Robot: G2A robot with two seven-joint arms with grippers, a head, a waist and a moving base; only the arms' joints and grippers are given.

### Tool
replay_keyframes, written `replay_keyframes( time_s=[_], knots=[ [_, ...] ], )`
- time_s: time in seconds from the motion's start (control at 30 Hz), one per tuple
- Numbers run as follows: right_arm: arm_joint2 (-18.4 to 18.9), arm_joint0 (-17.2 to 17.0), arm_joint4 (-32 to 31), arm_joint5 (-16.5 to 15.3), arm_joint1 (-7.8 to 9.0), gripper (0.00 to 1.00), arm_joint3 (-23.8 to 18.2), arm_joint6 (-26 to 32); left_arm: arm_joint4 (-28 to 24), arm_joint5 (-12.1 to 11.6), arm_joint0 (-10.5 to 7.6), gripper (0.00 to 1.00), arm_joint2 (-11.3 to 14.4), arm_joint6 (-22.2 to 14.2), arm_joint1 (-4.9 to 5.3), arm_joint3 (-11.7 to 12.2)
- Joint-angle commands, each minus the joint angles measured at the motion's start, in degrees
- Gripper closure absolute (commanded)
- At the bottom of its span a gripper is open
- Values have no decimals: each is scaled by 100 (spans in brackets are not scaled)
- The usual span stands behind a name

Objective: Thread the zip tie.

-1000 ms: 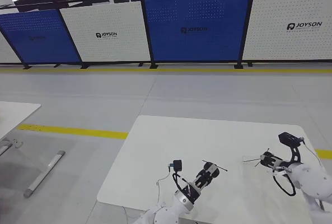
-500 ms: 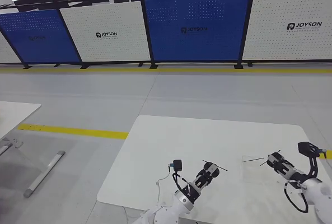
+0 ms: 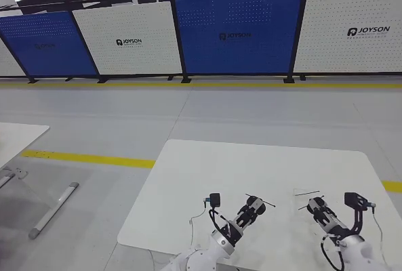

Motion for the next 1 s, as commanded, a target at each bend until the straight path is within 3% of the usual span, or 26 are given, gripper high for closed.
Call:
replay_keyframes(
  time_s=[0.0, 0.07, 0.47, 0.57, 0.77, 0.9, 0.97],
  knots=[
    [-32, -115, 155, -309, -26, 100, 59, -437, 0, 0, 0, 100, 0, 0, 0, 0],
    [-14, -192, 177, -480, -29, 100, 29, -543, 0, 0, 0, 100, 0, 0, 0, 0],
    [-25, -194, 197, -487, -32, 100, 29, -536, 0, 0, 0, 100, 0, 0, 0, 0],
    [4, -242, 461, -687, -45, 100, -29, -546, 38, 43, -8, 100, -5, 14, -1, -10],
    [403, -625, 1200, -1325, -27, 100, -269, -540, 836, 363, -28, 100, 161, 752, -72, -47],
    [486, -792, 1430, -1376, -24, 100, -320, -394, 1709, 758, -128, 100, 433, 1593, -178, 129],
    [486, -792, 1430, -1376, -24, 100, -320, -394, 1709, 758, -128, 100, 433, 1593, -178, 129]
  ],
)
